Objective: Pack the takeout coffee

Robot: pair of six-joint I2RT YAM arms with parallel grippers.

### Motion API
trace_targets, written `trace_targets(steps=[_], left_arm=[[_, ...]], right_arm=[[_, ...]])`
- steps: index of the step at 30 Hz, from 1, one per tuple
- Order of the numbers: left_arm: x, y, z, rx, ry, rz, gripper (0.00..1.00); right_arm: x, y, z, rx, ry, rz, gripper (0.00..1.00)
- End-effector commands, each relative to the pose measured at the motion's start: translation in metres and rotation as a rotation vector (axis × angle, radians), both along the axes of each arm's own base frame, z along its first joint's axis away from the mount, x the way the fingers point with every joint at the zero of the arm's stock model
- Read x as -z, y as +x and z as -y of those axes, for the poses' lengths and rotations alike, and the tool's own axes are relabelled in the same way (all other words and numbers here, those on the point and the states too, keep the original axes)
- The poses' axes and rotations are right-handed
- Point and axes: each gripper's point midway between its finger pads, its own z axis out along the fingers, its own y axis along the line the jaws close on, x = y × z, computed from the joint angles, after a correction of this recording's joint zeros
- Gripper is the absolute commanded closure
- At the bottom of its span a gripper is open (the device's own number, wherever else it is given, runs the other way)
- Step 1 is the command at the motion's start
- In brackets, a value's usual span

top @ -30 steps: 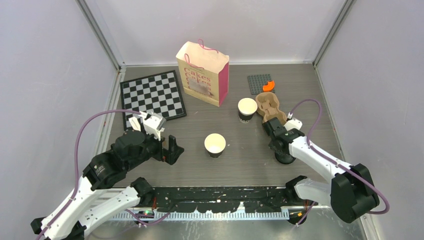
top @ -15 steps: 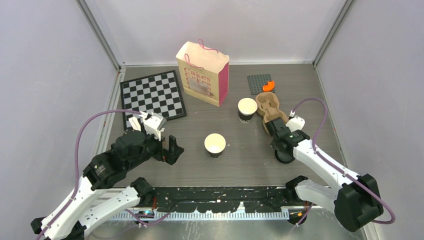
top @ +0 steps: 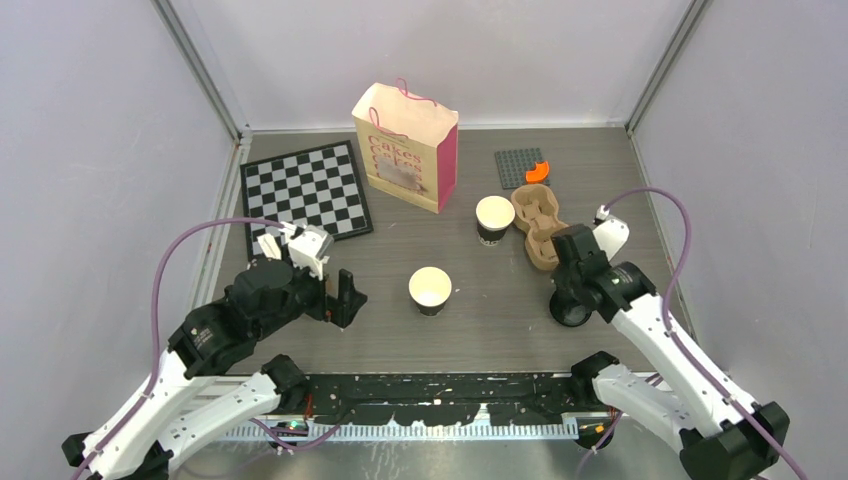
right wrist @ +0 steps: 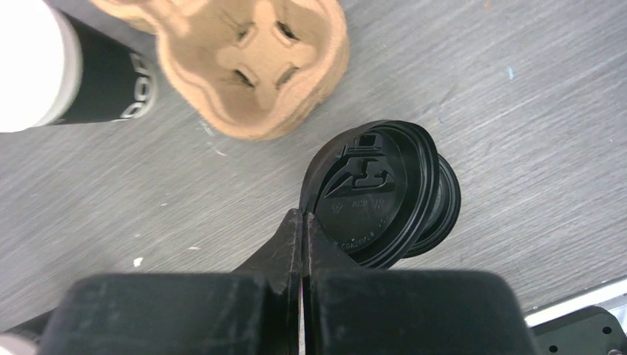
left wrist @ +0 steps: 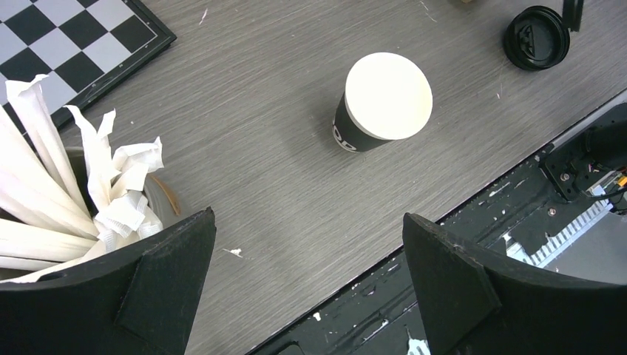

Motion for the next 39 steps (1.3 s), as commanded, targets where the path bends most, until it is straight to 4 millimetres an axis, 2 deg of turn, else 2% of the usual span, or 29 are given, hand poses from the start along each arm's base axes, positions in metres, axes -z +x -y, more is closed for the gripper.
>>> trace_targets(steps=[1,6,12,15,19,22,25,28,35,39], left_arm=[[-0.008,0.003,0.001,-0.006,-0.023,0.033,0.00],[-0.017,-0.009,0.027,0.167,-0.095,0.070,0.08],[-0.044,-0.035,0.063,0.525,-0.139,0.233,0.15],[-0.054,-0.039,0.073,0.659,-0.109,0.346,0.15],[-0.056,-0.046,0.088,0.850,-0.058,0.484,0.18],[-0.057,-0.037,0.098,0.886,-0.024,0.553,0.14],[-0.061,-0.021,0.108,0.824,-0.056,0.546,0.08],[-0.067,-0.019,0.118,0.774,-0.167,0.485,0.01],[-0.090,-0.006,0.126,0.620,-0.399,0.505,0.00],[-0.082,0.007,0.129,0.568,-0.381,0.515,0.00]], right_arm=[[-0.050,0.001,-0.013,-0.089,0.086,0.105,1.00],[-0.094,0.000,-0.064,-0.381,0.248,0.191,1.00],[-0.131,-0.025,-0.140,-0.817,0.495,0.254,1.00],[-0.151,-0.041,-0.171,-0.980,0.634,0.300,1.00],[-0.172,-0.069,-0.204,-1.175,0.780,0.304,1.00],[-0.180,-0.093,-0.225,-1.301,0.820,0.286,1.00],[-0.188,-0.087,-0.230,-1.238,0.776,0.350,1.00],[-0.202,-0.082,-0.234,-1.186,0.846,0.405,1.00],[-0.219,-0.070,-0.242,-1.097,0.981,0.472,1.00],[-0.216,-0.060,-0.243,-1.051,0.973,0.480,1.00]])
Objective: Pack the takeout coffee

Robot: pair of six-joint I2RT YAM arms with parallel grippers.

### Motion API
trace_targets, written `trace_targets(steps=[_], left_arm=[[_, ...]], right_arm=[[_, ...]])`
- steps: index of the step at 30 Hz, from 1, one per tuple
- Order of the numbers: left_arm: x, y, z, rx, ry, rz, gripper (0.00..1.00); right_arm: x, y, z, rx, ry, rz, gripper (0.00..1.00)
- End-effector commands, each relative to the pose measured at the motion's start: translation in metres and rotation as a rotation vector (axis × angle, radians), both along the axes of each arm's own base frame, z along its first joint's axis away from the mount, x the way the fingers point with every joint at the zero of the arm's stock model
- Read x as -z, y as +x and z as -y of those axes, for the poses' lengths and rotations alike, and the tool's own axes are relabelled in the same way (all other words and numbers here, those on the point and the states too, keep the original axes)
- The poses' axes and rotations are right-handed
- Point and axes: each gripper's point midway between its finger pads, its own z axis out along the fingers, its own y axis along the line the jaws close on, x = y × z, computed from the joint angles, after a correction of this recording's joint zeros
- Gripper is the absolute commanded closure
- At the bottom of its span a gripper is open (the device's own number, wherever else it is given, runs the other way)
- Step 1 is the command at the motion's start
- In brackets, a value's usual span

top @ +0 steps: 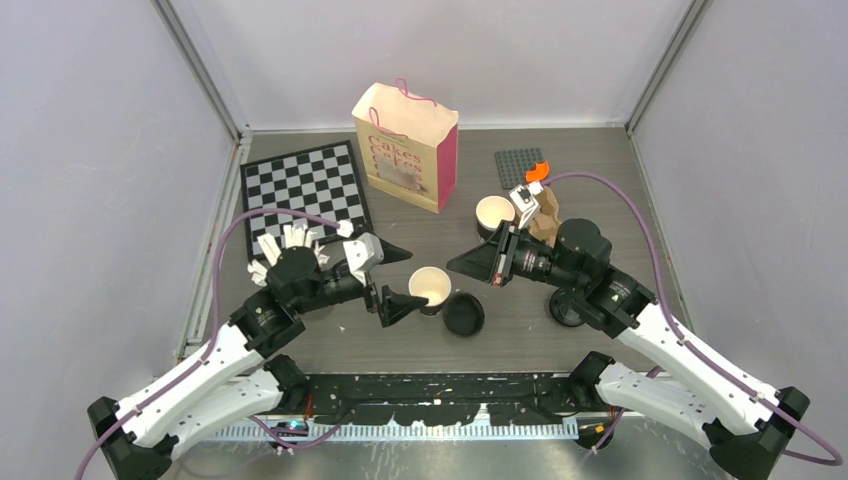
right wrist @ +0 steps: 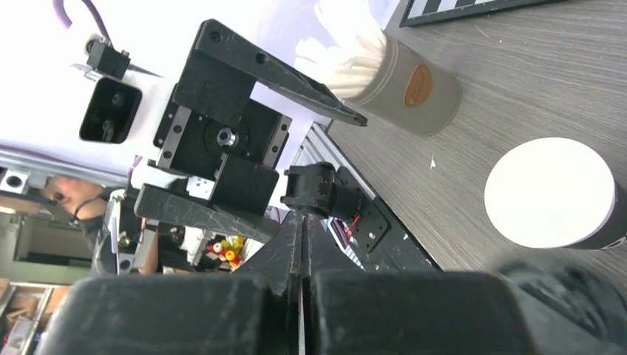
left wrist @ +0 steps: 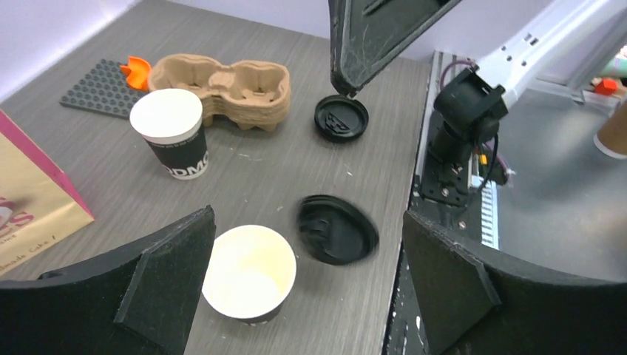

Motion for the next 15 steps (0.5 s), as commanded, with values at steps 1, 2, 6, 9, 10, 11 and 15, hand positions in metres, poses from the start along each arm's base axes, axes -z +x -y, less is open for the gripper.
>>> trace_targets(steps=[1,2,6,9,10,11,15], left_arm=[[-0.034,0.019,0.002,-0.102,-0.136,0.058,0.00],[-0.029,0.027,-0.002,-0.149,-0.120,0.049,0.00],[-0.016,0.042,-0.020,-0.291,-0.113,0.013,0.00],[-0.006,0.040,-0.034,-0.350,-0.079,-0.055,0.00],[-0.003,0.040,-0.038,-0.373,-0.059,-0.083,0.00],[0.001,0.039,-0.042,-0.391,-0.034,-0.113,0.01],[0.018,0.037,-0.057,-0.452,0.084,-0.203,0.01]], right_arm=[[-0.020,0.016,-0.001,0.079,0.065,0.043,1.00],[-0.010,0.023,0.002,0.109,0.008,0.054,1.00],[0.060,0.051,0.040,0.302,-0.367,0.033,0.88],[0.103,0.056,0.072,0.415,-0.561,-0.057,0.71],[0.116,0.053,0.080,0.438,-0.618,-0.100,0.69],[0.127,0.051,0.088,0.463,-0.663,-0.146,0.66],[0.170,0.035,0.114,0.539,-0.801,-0.310,0.64]])
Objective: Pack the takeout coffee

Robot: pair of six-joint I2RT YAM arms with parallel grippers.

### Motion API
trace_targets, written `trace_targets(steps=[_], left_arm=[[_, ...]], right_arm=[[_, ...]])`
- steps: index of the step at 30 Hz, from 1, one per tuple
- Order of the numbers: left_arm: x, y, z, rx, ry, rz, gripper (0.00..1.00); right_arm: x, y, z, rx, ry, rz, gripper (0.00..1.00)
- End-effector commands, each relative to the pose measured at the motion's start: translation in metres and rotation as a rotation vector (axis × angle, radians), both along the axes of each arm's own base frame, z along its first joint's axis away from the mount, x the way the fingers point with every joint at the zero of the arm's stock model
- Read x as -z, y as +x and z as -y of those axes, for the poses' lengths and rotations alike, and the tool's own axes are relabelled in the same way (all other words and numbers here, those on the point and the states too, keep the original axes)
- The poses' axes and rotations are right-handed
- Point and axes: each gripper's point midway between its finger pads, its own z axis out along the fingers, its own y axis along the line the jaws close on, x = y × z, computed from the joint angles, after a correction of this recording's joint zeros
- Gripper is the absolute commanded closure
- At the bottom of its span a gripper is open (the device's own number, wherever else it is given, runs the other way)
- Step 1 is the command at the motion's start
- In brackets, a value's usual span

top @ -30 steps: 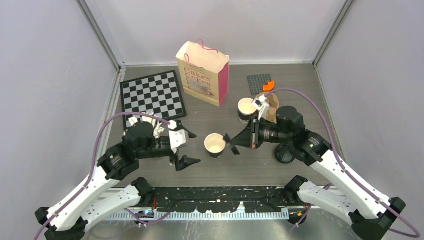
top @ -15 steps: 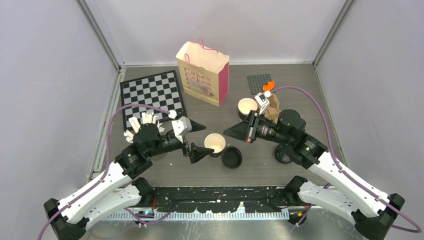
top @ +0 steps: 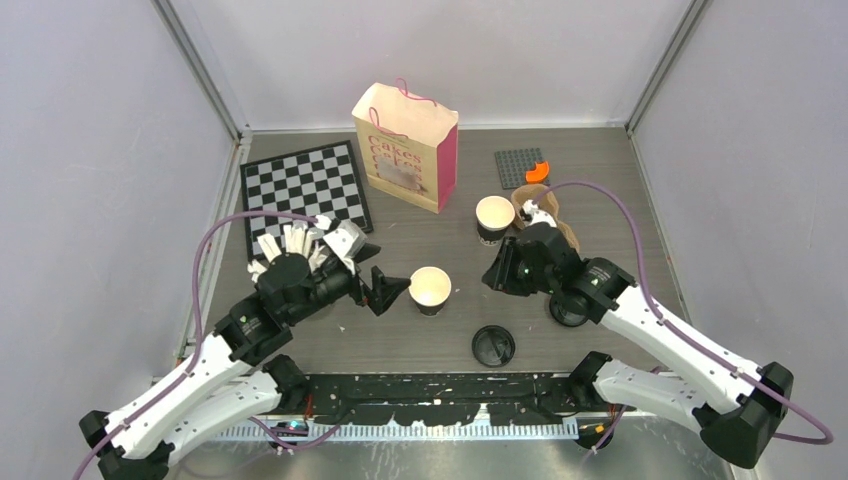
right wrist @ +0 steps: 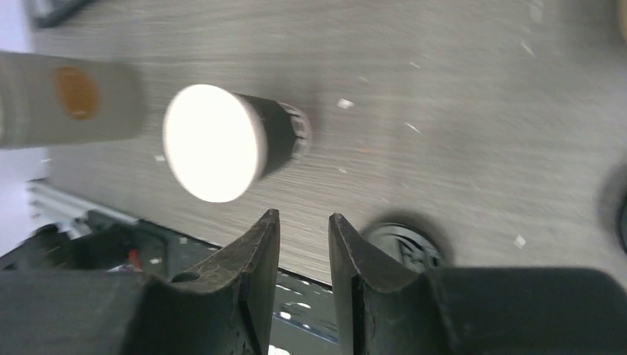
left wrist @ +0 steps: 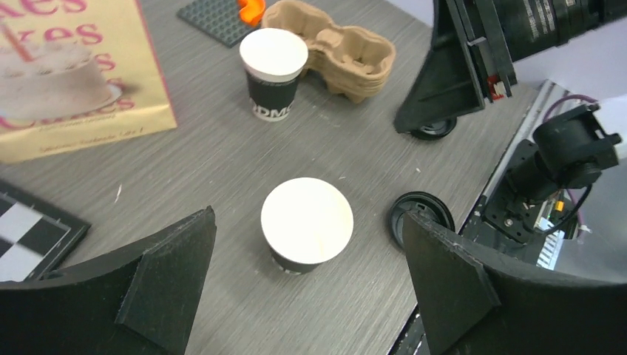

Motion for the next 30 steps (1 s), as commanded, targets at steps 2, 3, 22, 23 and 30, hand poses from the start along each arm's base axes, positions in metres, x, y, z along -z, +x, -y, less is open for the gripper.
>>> trace_targets(steps=[2,3,22,23,30], left_arm=[[0.015,-0.001,-0.026,-0.109,0.131,-0.134,0.02],[0.017,-0.002,-0.028,-0.108,0.150,-0.139,0.02],[0.015,-0.015,-0.042,-0.105,0.127,-0.108,0.04],[0.015,-0.015,-0.042,-0.106,0.126,-0.108,0.04],[0.017,-0.014,-0.042,-0.108,0.137,-0.111,0.04]], right_arm=[[0.058,-0.023,0.049,0.153,-0.234,-0.171,0.63],[0.067,-0.027,0.050,0.149,-0.256,-0.195,0.62],[0.154,-0.062,0.053,0.078,-0.440,-0.334,0.59],[0.156,-0.061,0.054,0.079,-0.449,-0.333,0.60],[0.162,-0.056,0.059,0.080,-0.497,-0.309,0.77]])
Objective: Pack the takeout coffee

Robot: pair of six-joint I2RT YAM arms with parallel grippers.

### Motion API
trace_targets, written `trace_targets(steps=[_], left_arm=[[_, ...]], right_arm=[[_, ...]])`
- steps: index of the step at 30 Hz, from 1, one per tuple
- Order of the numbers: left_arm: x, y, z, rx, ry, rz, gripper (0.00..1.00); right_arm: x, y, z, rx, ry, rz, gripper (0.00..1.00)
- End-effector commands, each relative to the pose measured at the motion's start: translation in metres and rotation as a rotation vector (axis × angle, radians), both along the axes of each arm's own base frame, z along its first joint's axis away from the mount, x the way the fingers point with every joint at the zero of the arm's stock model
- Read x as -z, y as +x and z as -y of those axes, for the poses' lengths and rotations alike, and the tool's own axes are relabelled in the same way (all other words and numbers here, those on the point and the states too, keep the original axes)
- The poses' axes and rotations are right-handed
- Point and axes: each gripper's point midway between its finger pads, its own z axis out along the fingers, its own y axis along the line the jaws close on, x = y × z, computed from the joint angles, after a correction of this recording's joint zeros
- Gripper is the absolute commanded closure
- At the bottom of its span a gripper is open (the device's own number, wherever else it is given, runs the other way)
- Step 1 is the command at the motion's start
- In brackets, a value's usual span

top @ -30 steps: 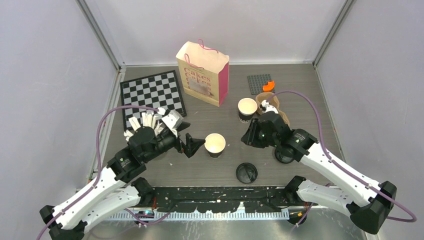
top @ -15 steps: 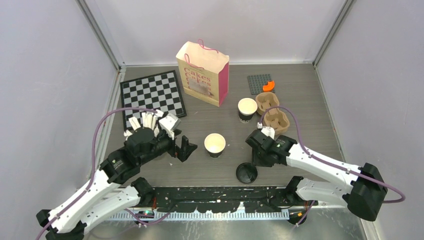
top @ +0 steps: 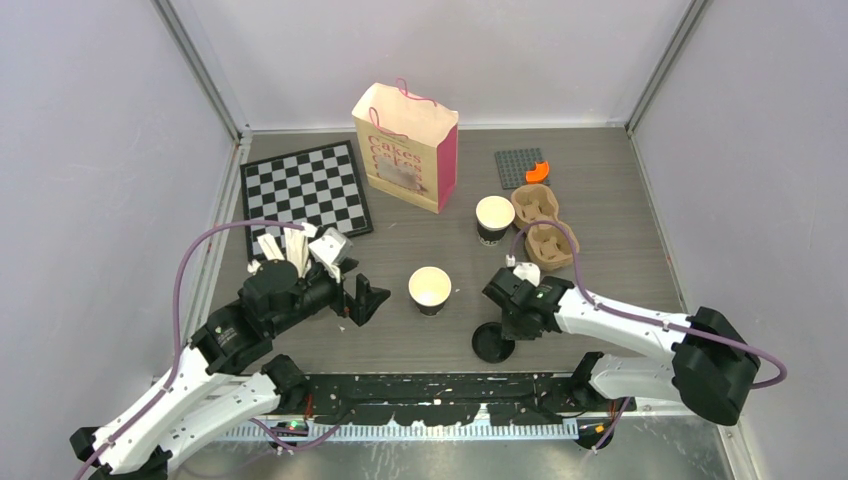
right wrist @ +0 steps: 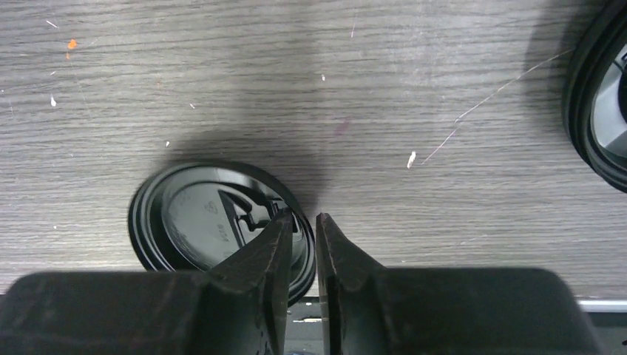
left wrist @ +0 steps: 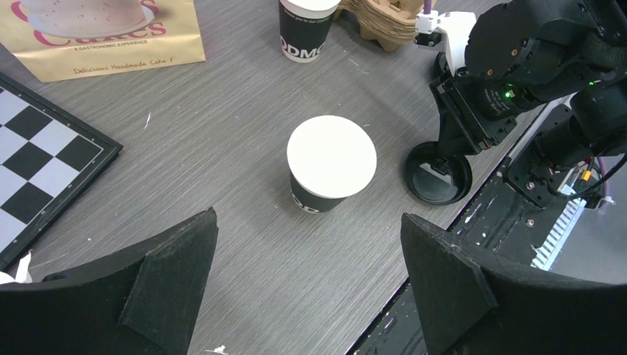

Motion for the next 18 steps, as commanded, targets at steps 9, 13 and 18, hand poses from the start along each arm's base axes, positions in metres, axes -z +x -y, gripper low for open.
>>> trace_targets(steps=[9,13,18], left_arm=[[-0.002,0.000,0.001,0.005,0.005,-0.003,0.05],[-0.011,-0.003,0.003,0.013,-0.022,-0.010,0.05],[-0.034,-0.011,0.014,0.057,-0.125,-0.020,0.05]], right_arm=[[-0.012,0.020,-0.009,-0.002,0.018,0.095,0.94],[-0.044,0.028,-0.022,0.012,0.140,0.176,0.98],[-0.099,0.035,-0.047,0.043,0.403,0.298,1.00]])
